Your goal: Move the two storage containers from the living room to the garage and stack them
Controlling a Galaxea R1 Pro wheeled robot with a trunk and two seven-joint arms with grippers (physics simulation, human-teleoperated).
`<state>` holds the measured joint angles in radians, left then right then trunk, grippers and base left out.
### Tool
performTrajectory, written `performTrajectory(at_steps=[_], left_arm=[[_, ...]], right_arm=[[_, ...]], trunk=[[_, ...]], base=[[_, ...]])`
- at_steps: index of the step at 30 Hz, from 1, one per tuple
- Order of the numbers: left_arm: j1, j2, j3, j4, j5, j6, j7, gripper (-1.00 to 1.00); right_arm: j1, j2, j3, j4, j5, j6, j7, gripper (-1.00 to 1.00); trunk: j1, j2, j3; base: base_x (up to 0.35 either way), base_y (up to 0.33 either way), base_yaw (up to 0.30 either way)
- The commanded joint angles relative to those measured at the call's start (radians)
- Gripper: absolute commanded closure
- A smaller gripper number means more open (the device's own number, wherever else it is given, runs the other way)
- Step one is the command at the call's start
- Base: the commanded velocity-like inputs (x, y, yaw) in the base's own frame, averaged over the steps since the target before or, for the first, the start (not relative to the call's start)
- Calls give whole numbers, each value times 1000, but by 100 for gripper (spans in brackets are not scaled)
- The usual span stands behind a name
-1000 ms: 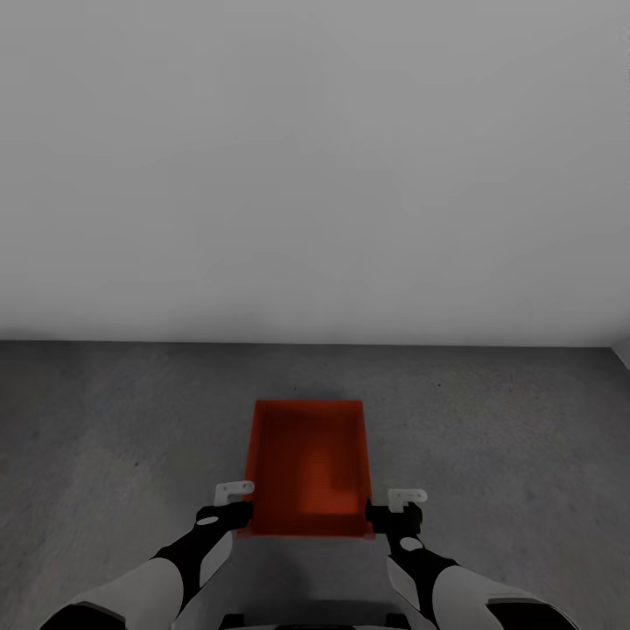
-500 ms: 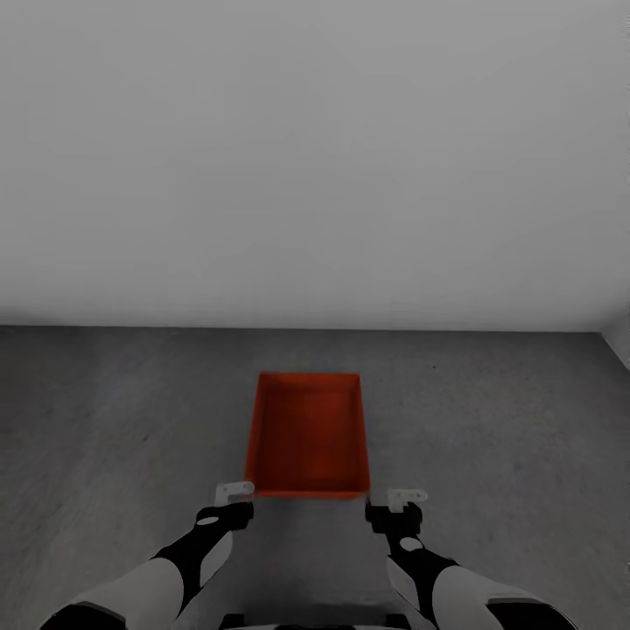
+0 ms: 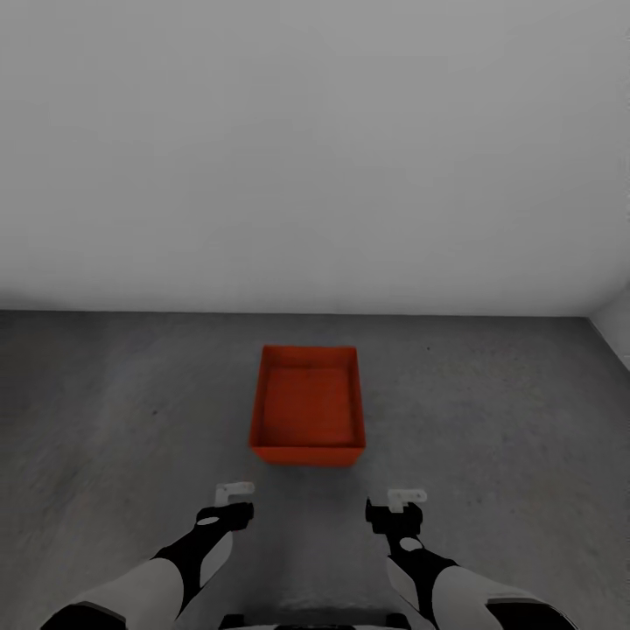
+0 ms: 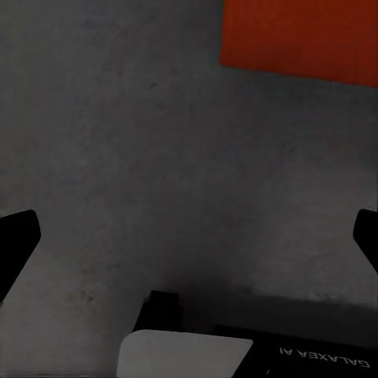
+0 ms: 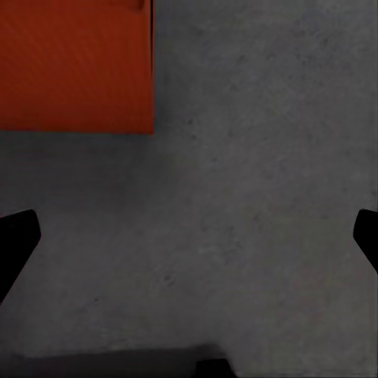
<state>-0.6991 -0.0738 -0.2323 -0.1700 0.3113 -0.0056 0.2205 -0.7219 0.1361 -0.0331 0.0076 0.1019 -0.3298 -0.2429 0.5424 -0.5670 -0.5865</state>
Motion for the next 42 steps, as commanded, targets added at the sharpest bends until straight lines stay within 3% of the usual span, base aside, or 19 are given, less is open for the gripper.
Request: performTrajectory(at_steps=[1, 31, 42], left_arm=[[0, 0, -9, 0, 9, -1, 5, -100], [0, -1, -9, 1, 9, -8, 5, -100], [0, 0, -9, 0, 8, -10, 5, -100]], right_arm=[[-1, 0, -4, 1, 10, -1, -7, -100], [5, 4, -7, 5, -2, -5, -11, -100], [9, 3, -8, 5, -2, -5, -10, -100]], trunk=[[0, -1, -1], [0, -1, -1], [0, -1, 4]], base=[[-347, 0, 0], [-346, 0, 0], [-83, 0, 0]])
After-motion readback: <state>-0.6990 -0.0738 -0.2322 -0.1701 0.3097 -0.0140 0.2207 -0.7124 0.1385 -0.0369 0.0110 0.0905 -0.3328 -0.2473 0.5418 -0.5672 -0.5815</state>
